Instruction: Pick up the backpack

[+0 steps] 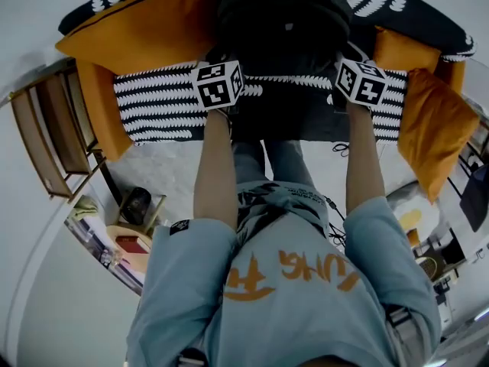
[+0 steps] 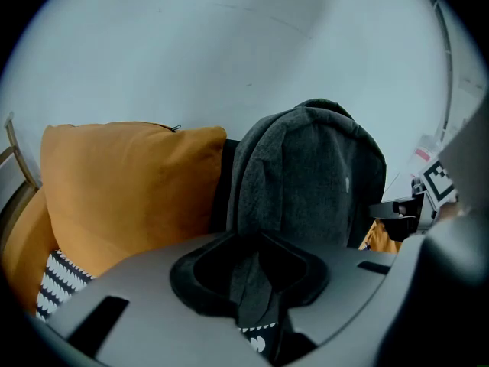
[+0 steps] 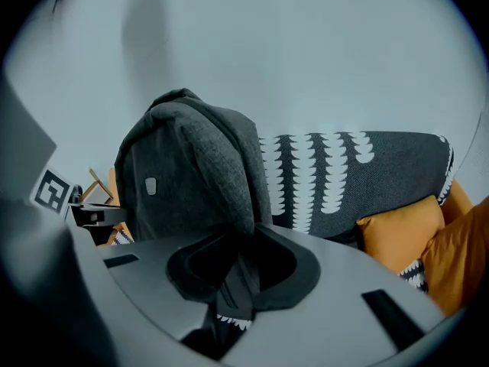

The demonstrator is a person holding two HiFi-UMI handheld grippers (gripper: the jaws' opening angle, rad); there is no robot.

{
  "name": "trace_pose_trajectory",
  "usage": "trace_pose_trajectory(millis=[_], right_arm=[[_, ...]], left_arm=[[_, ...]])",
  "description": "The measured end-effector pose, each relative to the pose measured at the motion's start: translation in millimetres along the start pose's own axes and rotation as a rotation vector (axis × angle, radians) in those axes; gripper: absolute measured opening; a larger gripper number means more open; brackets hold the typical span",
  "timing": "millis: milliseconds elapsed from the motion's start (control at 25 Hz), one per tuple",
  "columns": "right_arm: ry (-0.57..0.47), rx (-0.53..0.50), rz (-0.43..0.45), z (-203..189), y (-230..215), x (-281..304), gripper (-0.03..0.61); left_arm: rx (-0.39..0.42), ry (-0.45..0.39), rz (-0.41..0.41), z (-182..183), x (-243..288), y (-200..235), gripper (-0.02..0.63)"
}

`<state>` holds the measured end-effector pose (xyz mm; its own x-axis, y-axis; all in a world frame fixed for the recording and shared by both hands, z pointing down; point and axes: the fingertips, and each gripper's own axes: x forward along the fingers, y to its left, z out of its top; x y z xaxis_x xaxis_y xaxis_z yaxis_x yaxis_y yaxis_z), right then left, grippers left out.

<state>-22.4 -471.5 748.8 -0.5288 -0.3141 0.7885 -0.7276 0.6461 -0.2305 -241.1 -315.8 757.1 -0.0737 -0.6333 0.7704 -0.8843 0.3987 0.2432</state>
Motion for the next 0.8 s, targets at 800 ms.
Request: trace_pose_trajectory(millis=[800], right_arm=[[-0.194, 0.078, -0.037, -16, 68, -141, 0.049]], left_arm=[[0.084, -0.145, -0.030, 15, -146, -15, 0.087]])
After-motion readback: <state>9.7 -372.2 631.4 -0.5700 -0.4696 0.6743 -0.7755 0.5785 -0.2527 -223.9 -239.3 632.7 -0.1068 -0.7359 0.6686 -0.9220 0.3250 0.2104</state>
